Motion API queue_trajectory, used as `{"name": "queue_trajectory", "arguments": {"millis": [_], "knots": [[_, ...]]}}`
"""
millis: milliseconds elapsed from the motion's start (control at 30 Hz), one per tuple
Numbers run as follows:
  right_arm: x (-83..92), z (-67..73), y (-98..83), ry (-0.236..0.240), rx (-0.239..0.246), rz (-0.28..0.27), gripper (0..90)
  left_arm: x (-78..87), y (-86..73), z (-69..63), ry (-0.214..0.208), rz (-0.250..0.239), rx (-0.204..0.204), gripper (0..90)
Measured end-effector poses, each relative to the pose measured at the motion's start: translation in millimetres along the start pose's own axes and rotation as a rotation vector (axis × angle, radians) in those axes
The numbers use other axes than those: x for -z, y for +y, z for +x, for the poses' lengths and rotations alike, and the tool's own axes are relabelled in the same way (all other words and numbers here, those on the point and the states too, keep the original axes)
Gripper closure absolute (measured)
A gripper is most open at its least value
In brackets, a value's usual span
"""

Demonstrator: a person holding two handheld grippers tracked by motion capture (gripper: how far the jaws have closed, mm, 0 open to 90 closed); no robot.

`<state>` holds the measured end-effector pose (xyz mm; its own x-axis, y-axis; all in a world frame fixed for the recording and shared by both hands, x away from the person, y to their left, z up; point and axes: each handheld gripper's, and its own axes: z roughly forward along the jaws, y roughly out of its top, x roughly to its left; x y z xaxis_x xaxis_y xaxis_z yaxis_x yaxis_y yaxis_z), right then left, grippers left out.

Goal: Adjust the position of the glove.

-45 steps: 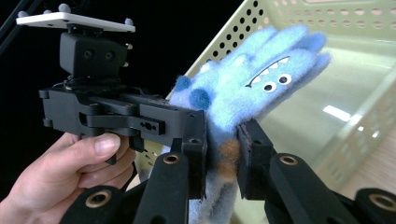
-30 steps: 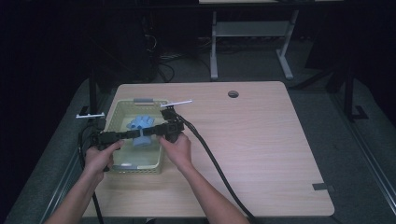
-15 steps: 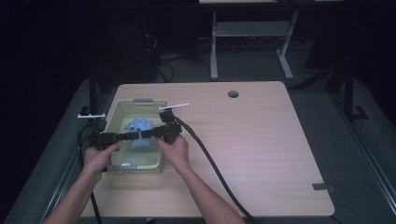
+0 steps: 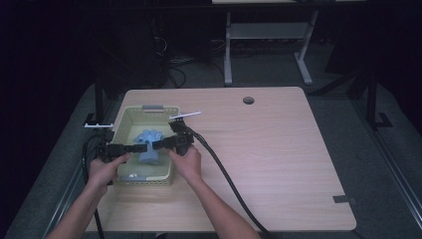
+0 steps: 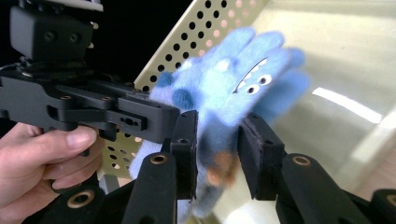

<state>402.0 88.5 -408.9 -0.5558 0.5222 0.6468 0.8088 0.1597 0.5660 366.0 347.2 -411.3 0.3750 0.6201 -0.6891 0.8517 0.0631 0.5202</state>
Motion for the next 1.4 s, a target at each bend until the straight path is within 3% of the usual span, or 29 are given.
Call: {"name": "queue_trajectory", "arguments": {"millis": [100,367,433,667,900,1033,1100,1167,1300,1400], "knots": [[6.6,-1.6,1.0,-0.012,-0.002,-0.008,67.5,-0.7,1.0,0.0,0.02,0.013,-0.001,81.5],[26.7,0.3,3.2,-0.02,0.012,-0.045,67.1,-10.9,7.2,-1.8,0.135,0.099,-0.032,81.5],[31.7,0.0,2.9,-0.015,0.017,-0.056,67.1,-13.9,8.2,0.0,0.15,0.11,-0.012,81.4],[45.5,-0.8,1.1,-0.012,0.017,-0.076,67.1,-30.1,14.7,0.8,0.288,0.243,-0.014,80.7],[62.6,-0.5,-1.0,-0.012,0.036,-0.103,66.8,-37.9,18.0,4.3,0.402,0.317,-0.012,74.9],[71.7,-3.6,-2.6,-0.008,0.037,-0.12,66.7,-35.5,18.9,4.7,0.424,0.287,0.005,59.3],[74.0,-5.6,-3.9,-0.011,0.032,-0.12,66.4,-32.8,19.9,4.8,0.423,0.237,0.02,55.2],[75.9,-7.3,-5.1,-0.013,0.026,-0.118,65.9,-28.7,21.3,5.3,0.427,0.217,0.017,52.2],[77.5,-9.9,-7.2,-0.01,0.018,-0.116,64.9,-19.9,26.2,2.6,0.419,0.142,0.037,51.7],[77.8,-11.8,-9.5,-0.008,0.012,-0.111,64.9,-16.0,28.8,-1.1,0.407,0.112,0.023,56.5]]}}
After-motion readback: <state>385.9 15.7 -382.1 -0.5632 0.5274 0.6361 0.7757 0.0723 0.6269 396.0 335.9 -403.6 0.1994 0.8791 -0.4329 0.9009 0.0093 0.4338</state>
